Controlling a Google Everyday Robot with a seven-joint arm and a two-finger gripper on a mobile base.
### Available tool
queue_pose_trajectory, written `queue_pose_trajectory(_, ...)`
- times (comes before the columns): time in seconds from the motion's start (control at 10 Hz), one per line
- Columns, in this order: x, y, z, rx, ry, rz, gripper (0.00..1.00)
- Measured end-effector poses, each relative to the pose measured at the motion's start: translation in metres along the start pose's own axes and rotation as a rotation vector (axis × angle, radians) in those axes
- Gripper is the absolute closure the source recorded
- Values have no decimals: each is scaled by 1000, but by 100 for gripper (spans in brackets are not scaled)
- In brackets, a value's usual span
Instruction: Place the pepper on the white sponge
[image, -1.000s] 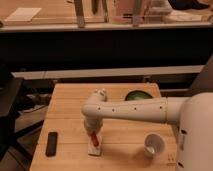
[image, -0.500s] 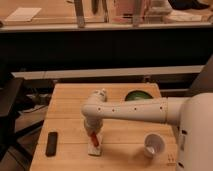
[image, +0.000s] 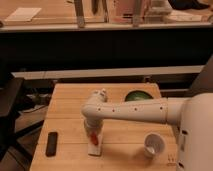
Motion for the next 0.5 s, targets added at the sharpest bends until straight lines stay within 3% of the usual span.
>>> queue_pose_trajectory(0.3, -1, 0, 0, 0, 0, -2, 47)
queue_pose_trajectory(0.5, -2, 0, -1, 1, 0, -4, 57)
